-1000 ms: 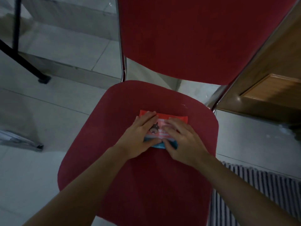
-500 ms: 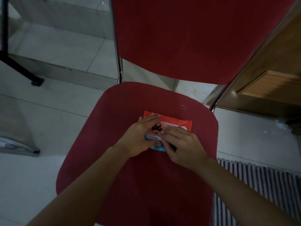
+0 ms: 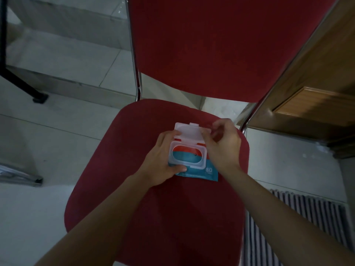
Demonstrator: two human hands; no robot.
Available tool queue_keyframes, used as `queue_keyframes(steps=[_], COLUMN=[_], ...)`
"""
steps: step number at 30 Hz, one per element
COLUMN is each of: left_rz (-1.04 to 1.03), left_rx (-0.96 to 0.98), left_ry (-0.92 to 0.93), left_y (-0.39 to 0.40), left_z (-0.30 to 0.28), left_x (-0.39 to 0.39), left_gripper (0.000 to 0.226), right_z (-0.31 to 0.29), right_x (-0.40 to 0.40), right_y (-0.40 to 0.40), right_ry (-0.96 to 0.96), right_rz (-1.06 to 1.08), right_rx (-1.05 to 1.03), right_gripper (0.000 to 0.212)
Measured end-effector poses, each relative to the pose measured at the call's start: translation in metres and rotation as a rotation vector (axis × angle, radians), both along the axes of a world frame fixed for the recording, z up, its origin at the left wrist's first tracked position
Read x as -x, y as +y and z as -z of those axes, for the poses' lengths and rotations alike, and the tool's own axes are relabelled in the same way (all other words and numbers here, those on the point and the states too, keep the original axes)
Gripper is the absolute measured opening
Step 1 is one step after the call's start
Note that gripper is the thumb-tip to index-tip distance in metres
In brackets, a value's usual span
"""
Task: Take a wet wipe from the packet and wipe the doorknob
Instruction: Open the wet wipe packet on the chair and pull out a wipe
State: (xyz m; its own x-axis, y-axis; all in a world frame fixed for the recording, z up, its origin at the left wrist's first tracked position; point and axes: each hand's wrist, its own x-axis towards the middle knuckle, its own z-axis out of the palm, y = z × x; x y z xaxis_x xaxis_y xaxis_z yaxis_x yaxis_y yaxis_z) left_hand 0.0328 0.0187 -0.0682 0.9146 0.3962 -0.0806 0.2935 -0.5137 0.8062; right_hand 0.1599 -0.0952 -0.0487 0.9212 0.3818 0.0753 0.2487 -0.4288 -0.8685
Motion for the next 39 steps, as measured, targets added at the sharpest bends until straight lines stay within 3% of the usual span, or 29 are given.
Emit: queue_keyframes(steps=[2, 6, 12, 18, 22, 27, 32, 36, 39], left_rz=[-0.004, -0.024, -0.116, -0.157, -0.142, -0.167, -0.158, -0.261, -0.269], left_rx=[0.028, 0.075, 0.111, 0.093, 0.083, 0.288, 0.167, 0.353, 0.375], left_ry=[0.039, 0.097, 0.072, 0.058, 0.064, 0.052, 0.062, 0.042, 0.044], left_y=[0.0, 0.001, -0.001, -0.003, -0.001, 0.001, 0.004, 0.007, 0.007], left_z=[-0.002, -0.006, -0.005, -0.005, -0.002, -0.003, 0.0, 0.001, 0.0], left_x=[-0.002, -0.007, -0.013, -0.013, -0.014, -0.012, -0.009, -0.007, -0.007], left_gripper=[0.093, 0.095, 0.061, 0.052, 0.027, 0.011, 0.023, 0.019, 0.024], right_z=[0.005, 0.021, 0.023, 0.018, 0.015, 0.013, 0.017, 0.016, 0.017], right_x=[0.003, 0.015, 0.02, 0.019, 0.019, 0.028, 0.029, 0.026, 0.024], right_y=[-0.006, -0.017, -0.018, -0.021, -0.017, -0.008, -0.01, -0.013, -0.011], right_ry=[-0.087, -0.2, -0.082, 0.004, 0.13, 0.082, 0.044, -0.015, -0.101], right_rz=[-0.005, -0.242, -0.242, -0.264, -0.248, -0.299, -0.353, -0.349, -0.4], right_rx=[0.032, 0.164, 0.185, 0.207, 0.18, 0.187, 0.209, 0.212, 0.253], right_gripper=[0.018, 0.012, 0.017, 0.014, 0.008, 0.016, 0.025, 0.013, 0.01])
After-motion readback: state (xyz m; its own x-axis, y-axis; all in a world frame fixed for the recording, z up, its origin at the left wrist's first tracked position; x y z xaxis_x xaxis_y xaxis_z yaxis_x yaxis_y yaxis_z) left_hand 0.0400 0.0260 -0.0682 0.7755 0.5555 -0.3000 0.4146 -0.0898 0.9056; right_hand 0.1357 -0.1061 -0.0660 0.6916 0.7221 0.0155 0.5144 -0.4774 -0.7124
